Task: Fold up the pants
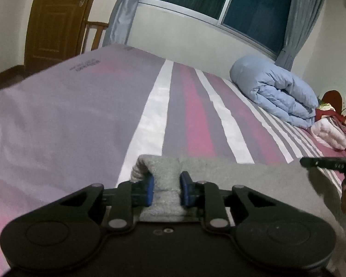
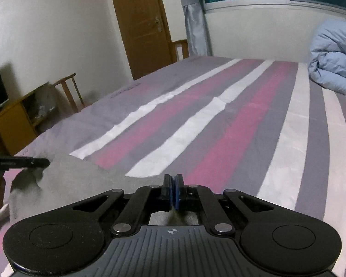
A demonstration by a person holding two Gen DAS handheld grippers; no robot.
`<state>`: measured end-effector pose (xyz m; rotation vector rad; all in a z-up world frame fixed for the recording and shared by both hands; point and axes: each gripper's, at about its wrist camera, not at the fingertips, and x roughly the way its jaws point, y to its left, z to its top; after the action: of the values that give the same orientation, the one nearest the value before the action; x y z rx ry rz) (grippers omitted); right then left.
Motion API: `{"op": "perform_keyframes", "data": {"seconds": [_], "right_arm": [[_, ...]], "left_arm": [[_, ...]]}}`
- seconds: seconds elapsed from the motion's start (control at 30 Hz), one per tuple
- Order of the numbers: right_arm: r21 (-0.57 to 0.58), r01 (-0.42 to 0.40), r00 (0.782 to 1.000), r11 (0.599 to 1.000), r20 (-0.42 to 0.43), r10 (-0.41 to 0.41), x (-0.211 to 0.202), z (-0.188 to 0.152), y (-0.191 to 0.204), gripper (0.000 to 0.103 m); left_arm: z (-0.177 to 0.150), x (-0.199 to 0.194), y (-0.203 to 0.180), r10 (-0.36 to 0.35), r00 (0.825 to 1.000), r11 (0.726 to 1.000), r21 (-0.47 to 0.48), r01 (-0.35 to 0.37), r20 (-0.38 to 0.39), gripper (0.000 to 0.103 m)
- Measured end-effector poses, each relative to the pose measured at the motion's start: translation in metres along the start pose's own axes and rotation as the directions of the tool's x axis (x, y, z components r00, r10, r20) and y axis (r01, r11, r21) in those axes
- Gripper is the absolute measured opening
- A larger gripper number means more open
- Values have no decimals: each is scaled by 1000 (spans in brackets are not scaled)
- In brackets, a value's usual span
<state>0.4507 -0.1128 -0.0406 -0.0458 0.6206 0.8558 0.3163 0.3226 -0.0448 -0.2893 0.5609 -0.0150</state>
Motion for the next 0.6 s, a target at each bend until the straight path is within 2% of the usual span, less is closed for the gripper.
{"op": "perform_keyframes", "data": {"seconds": [0.1, 0.13, 0.17, 0.23, 0.33, 0.4, 0.43, 0.47, 0.5, 0.6], "right_arm": [[16, 45, 991, 999, -124, -43, 36, -17, -6, 2], [37, 38, 983, 999, -179, -31, 47, -25, -9, 2], [57, 40, 984, 998, -176, -29, 48, -28, -12, 2], [105, 53, 992, 993, -120, -40, 33, -23, -16, 3], [158, 66, 997, 985, 23, -71, -18, -17, -20, 4], [166, 64, 993, 984, 92, -80, -62, -22, -23, 4], [161, 78, 988, 984, 122, -98, -84, -28, -23, 4], [146, 108, 981, 983, 144, -130, -106, -35, -22, 4], [127, 147, 971, 981, 171, -168, -128, -44, -20, 4], [121, 302, 920, 946, 222, -322, -189, -87, -23, 5]], "left_arm": [[-12, 24, 5, 33, 994, 999, 21, -31, -107, 14], [-15, 25, 7, 32, 993, 999, 11, -31, -111, 18], [-16, 22, 8, 41, 994, 999, 0, -41, -98, 24], [-15, 15, 9, 50, 995, 999, -13, -51, -82, 32], [-14, -7, 3, 86, 995, 996, 9, -86, -49, 32], [-17, -32, -2, 118, 993, 993, 16, -118, -7, 43], [-20, -44, -4, 129, 992, 992, 2, -129, 17, 52], [-24, -56, -6, 131, 991, 991, -13, -130, 40, 58], [-31, -70, -8, 126, 990, 991, -43, -124, 55, 57], [-54, -97, -8, 95, 993, 980, -183, -81, 67, 47]]}}
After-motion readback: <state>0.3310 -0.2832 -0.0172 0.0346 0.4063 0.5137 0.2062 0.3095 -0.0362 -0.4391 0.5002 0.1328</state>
